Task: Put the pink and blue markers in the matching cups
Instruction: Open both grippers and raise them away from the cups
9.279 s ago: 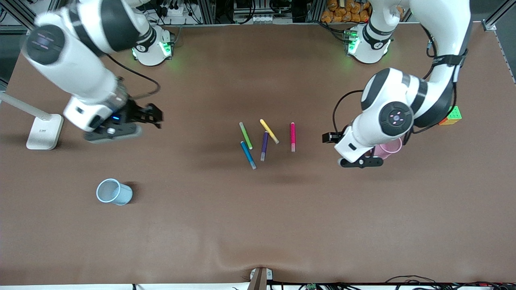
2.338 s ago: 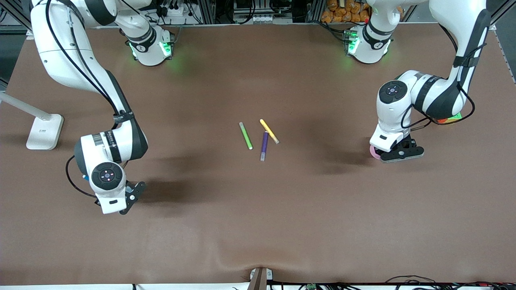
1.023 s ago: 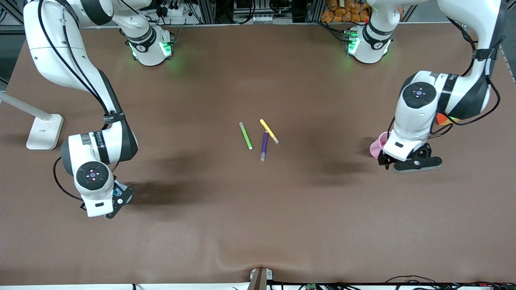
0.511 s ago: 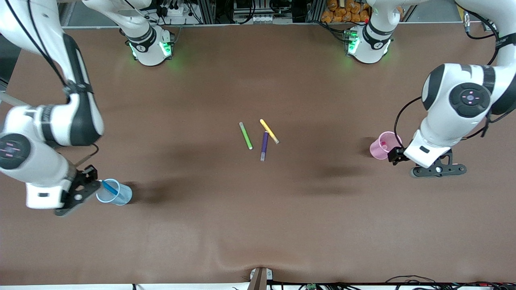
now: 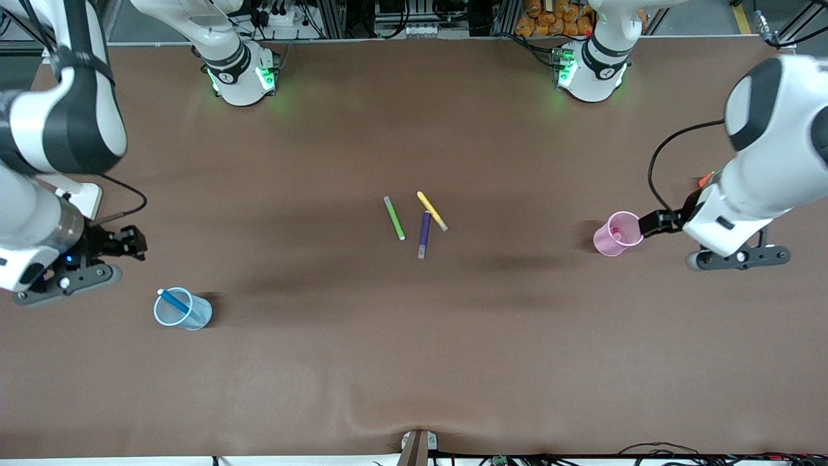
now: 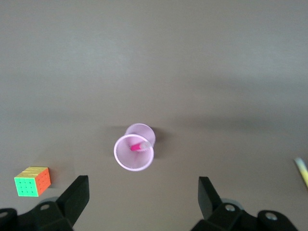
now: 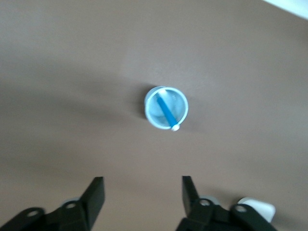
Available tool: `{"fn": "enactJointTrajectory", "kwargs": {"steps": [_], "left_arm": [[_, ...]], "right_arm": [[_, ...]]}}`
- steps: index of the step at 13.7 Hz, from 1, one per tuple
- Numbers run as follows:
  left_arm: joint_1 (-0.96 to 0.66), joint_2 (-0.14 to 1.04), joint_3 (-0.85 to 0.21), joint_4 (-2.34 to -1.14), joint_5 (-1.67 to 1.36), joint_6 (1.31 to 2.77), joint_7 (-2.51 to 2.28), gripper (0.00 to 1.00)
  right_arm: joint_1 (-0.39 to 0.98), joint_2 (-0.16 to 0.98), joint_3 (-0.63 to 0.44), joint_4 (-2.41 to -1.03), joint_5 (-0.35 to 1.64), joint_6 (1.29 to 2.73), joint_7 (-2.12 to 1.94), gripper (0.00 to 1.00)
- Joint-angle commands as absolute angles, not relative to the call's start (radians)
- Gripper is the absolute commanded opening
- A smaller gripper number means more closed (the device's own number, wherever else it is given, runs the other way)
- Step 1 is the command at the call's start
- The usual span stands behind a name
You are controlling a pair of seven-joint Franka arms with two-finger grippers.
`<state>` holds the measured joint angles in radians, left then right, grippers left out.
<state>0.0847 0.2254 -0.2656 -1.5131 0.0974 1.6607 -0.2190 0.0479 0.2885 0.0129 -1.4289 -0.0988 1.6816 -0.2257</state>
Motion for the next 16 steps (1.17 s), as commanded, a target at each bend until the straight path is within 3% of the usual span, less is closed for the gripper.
{"fn": "enactJointTrajectory", "kwargs": {"steps": [1, 10, 16], "left_arm": [[0.122, 0.192, -0.264, -1.485, 0.020, 1.612, -0.131, 1.00], [0.150, 0.160, -0.256, -1.483, 0.015, 1.591, -0.060, 1.00], [0.052, 0.114, -0.105, -1.485, 0.015, 1.536, 0.001, 1.00]], "right_arm": [[0.037, 0.200, 0.005, -1.463, -0.048, 1.641, -0.172, 1.00], [0.043, -0.017, -0.094, -1.610, 0.052, 1.635, -0.098, 1.00], [0.045, -0.034, -0.097, -1.597, 0.052, 1.589, -0.081, 1.00]]}}
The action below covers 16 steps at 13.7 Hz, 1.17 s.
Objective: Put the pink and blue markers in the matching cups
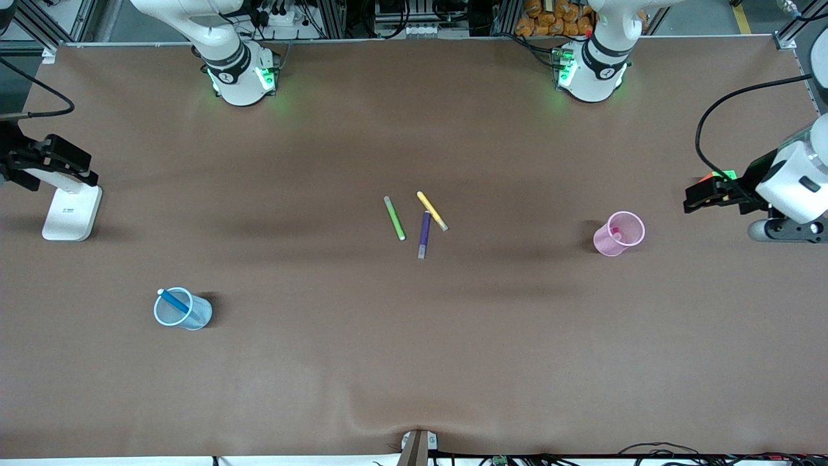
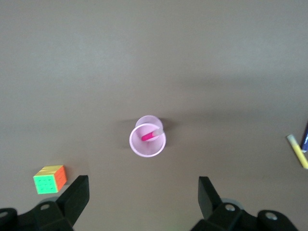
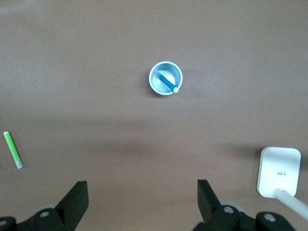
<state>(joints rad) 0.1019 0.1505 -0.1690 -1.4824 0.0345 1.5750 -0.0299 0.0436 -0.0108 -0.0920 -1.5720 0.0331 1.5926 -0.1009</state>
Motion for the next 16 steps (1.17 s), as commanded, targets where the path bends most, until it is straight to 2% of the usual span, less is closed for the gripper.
{"fn": "enactJointTrajectory", "kwargs": {"steps": [1, 3, 7, 11, 16], "left_arm": [[0.023, 0.103, -0.069, -1.488, 0.015, 1.526, 0.006, 1.00], [-0.026, 0.084, -0.016, -1.489, 0.015, 1.493, 0.009, 1.00], [-0.031, 0.019, -0.008, -1.503, 0.015, 1.407, 0.021, 1.00], [-0.031, -0.006, 0.009, -1.531, 0.015, 1.402, 0.041, 1.00], [-0.028, -0.092, 0.011, -1.632, 0.015, 1.402, 0.044, 1.00]], "right_arm": [[0.046, -0.034, -0.098, -1.595, 0.051, 1.586, -0.080, 1.00], [0.041, -0.035, -0.103, -1.594, 0.052, 1.586, -0.087, 1.00], [0.040, -0.035, -0.117, -1.589, 0.055, 1.585, -0.078, 1.00], [0.037, -0.029, -0.115, -1.566, 0.054, 1.551, -0.077, 1.00], [-0.014, -0.028, -0.106, -1.552, 0.057, 1.522, -0.086, 1.00]]}}
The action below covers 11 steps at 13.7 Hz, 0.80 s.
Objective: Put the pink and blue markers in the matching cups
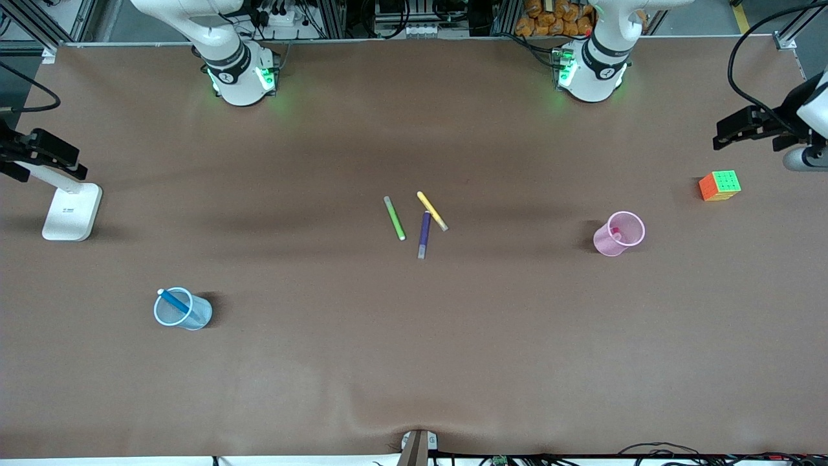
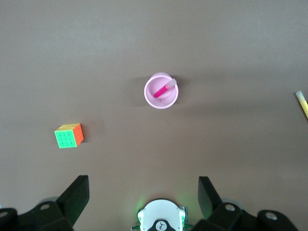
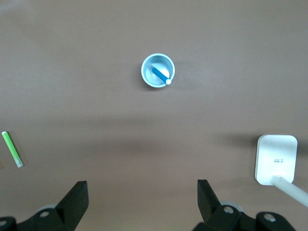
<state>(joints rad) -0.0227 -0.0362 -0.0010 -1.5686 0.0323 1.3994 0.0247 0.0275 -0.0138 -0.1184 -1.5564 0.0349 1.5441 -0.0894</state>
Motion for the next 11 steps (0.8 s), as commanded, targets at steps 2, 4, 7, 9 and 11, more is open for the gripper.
{"fn": "enactJointTrajectory", "kwargs": {"steps": [2, 4, 7, 9, 11], "left_arm": [[-0.028, -0.084, 0.011, -1.620, 0.026, 1.407, 0.044, 1.00], [-0.028, -0.083, 0.009, -1.614, 0.026, 1.411, 0.028, 1.00], [-0.018, -0.066, 0.011, -1.586, 0.022, 1.410, 0.018, 1.00], [0.005, -0.063, 0.006, -1.585, 0.014, 1.410, 0.018, 1.00], [0.005, -0.061, 0.005, -1.582, 0.014, 1.410, 0.018, 1.00]], "right_arm": [[-0.023, -0.026, -0.103, -1.548, 0.057, 1.522, -0.089, 1.00], [-0.035, -0.025, -0.092, -1.540, 0.057, 1.522, -0.091, 1.00], [-0.054, -0.023, -0.074, -1.531, 0.055, 1.522, -0.091, 1.00], [-0.087, -0.021, -0.037, -1.531, 0.055, 1.520, -0.091, 1.00], [-0.083, -0.023, -0.038, -1.528, 0.052, 1.520, -0.091, 1.00]]}}
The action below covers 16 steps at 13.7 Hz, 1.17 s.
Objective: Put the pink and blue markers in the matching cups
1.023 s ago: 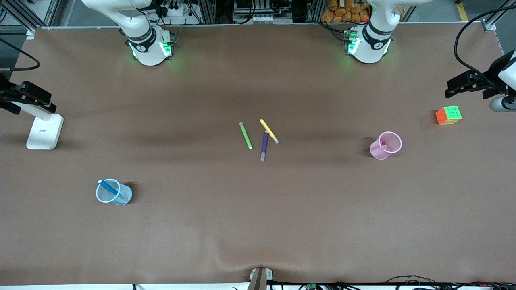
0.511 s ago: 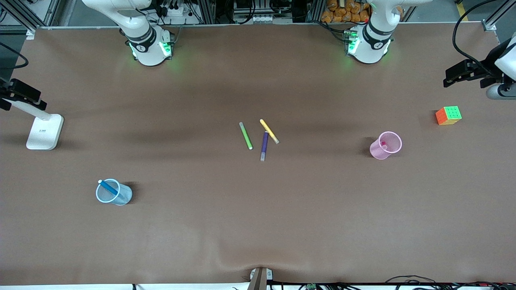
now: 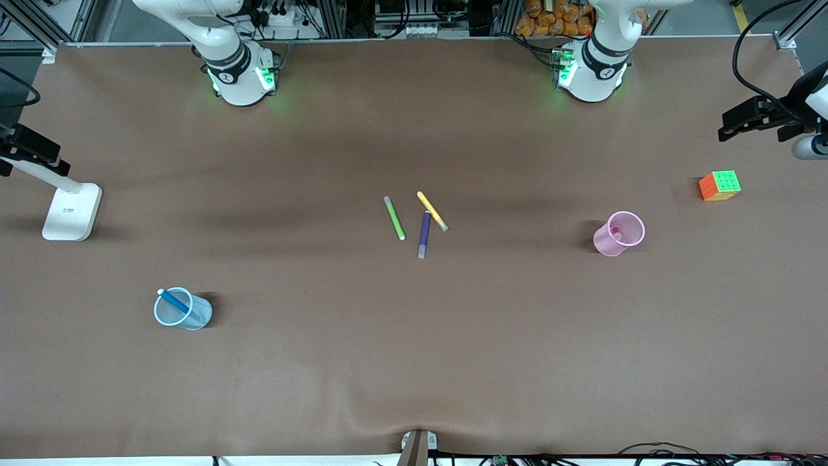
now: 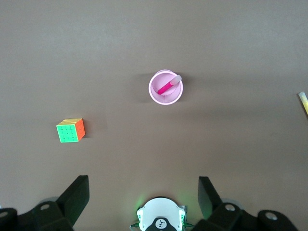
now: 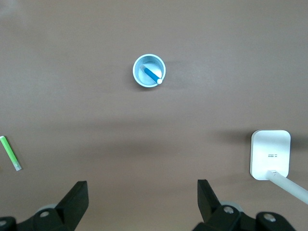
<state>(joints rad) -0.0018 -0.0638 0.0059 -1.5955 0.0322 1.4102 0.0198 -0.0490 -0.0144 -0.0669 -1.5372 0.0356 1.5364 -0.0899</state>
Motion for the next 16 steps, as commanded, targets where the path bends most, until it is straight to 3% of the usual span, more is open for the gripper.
{"fn": "enactJointTrajectory", "kwargs": {"steps": [1, 16], "left_arm": [[0.005, -0.061, 0.003, -1.585, 0.014, 1.410, 0.018, 1.00], [0.002, -0.034, 0.003, -1.555, 0.014, 1.408, 0.029, 1.00]], "right_arm": [[-0.083, -0.023, -0.041, -1.526, 0.049, 1.520, -0.091, 1.00], [-0.077, -0.023, -0.041, -1.526, 0.041, 1.509, -0.080, 1.00]]}}
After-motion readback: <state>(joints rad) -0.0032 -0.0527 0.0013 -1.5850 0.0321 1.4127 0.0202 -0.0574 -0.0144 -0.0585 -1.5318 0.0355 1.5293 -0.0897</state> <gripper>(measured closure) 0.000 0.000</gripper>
